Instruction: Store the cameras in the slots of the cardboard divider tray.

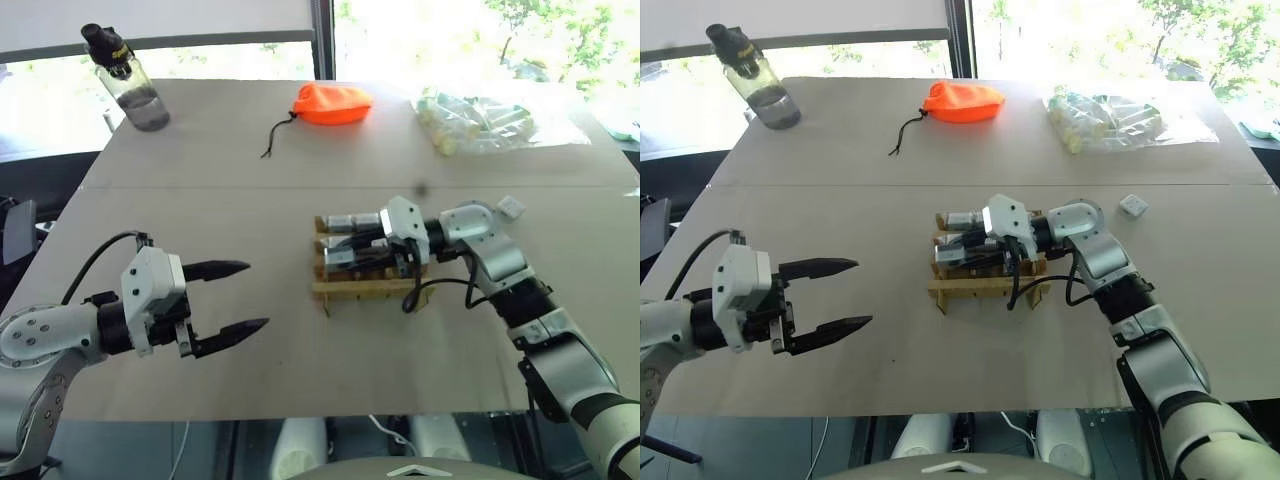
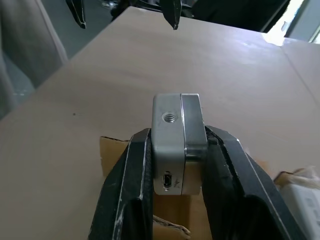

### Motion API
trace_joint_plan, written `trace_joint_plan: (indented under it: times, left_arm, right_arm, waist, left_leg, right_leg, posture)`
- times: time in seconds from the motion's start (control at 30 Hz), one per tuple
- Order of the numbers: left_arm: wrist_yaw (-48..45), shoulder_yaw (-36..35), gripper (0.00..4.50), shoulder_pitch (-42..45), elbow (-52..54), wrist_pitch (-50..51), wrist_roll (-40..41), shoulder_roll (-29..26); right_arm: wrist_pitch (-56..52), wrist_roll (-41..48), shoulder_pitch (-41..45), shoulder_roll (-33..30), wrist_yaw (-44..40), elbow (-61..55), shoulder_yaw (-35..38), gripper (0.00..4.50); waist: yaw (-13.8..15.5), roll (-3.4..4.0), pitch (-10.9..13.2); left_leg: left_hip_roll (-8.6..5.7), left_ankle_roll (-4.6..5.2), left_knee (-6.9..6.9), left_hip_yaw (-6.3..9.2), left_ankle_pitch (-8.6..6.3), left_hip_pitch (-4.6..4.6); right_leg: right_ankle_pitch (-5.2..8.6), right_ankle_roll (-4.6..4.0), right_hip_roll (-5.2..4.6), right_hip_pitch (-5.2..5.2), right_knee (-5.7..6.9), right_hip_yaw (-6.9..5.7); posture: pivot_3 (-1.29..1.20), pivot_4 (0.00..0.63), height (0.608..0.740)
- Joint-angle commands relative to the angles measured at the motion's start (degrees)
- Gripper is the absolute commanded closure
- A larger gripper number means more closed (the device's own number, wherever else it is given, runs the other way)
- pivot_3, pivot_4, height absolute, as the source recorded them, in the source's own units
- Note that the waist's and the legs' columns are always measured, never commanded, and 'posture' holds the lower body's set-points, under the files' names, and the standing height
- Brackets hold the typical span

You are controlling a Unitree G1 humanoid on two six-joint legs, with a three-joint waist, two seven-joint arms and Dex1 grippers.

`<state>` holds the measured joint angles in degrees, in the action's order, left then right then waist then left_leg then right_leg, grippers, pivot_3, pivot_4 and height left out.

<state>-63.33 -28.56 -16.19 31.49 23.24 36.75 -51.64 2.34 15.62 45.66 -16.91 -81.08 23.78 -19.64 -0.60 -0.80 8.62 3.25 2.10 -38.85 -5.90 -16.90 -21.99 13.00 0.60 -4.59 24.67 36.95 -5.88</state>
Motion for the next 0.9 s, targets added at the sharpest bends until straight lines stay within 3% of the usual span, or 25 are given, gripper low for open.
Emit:
trace_joint_plan:
  times: [0.03, 0.47, 0.87, 0.9]
  left_arm:
    - [1.07, -3.96, 0.0, -1.06, 2.93, 1.03, 2.18, 0.38]
    - [1.64, -5.63, 0.0, -0.71, 3.22, 4.5, 5.69, -0.48]
    - [0.87, -2.32, 0.0, 3.64, 0.88, 3.65, 4.03, -1.21]
    - [0.78, -2.19, 0.0, 3.84, 0.77, 3.72, 4.03, -1.24]
  right_arm:
    - [1.32, 0.22, 2.77, 1.38, -2.67, 2.79, 0.79, 3.71]
    - [-1.83, -3.76, 4.01, 3.43, 0.96, 7.94, 1.61, 3.71]
    - [-9.48, -4.57, 0.3, 1.08, 2.75, 0.38, 0.99, 3.71]
    - [-9.86, -4.54, -0.14, 0.98, 2.88, -0.4, 0.89, 3.22]
  waist:
    - [-0.08, 0.01, 0.0]
    - [-0.27, 0.02, 0.01]
    - [-0.16, 0.01, 0.0]
    - [-0.18, 0.01, 0.01]
  left_leg:
    - [0.0, 0.0, -0.02, 0.02, 0.0, 0.0]
    - [0.03, -0.02, -0.35, 0.08, 0.01, 0.08]
    - [0.02, -0.02, -0.37, 0.09, 0.01, 0.09]
    - [0.02, -0.02, -0.36, 0.1, 0.0, 0.08]
  right_leg:
    - [0.0, 0.0, 0.0, 0.0, 0.04, -0.02]
    - [0.01, -0.02, -0.01, -0.05, 0.49, 0.0]
    - [0.01, -0.02, -0.03, -0.05, 0.54, -0.01]
    - [0.01, -0.02, -0.03, -0.05, 0.52, -0.01]
  posture:
    - [0.0, 0.15, 0.726]
    - [0.0, 0.15, 0.726]
    - [0.0, 0.15, 0.726]
    - [0.0, 0.15, 0.726]
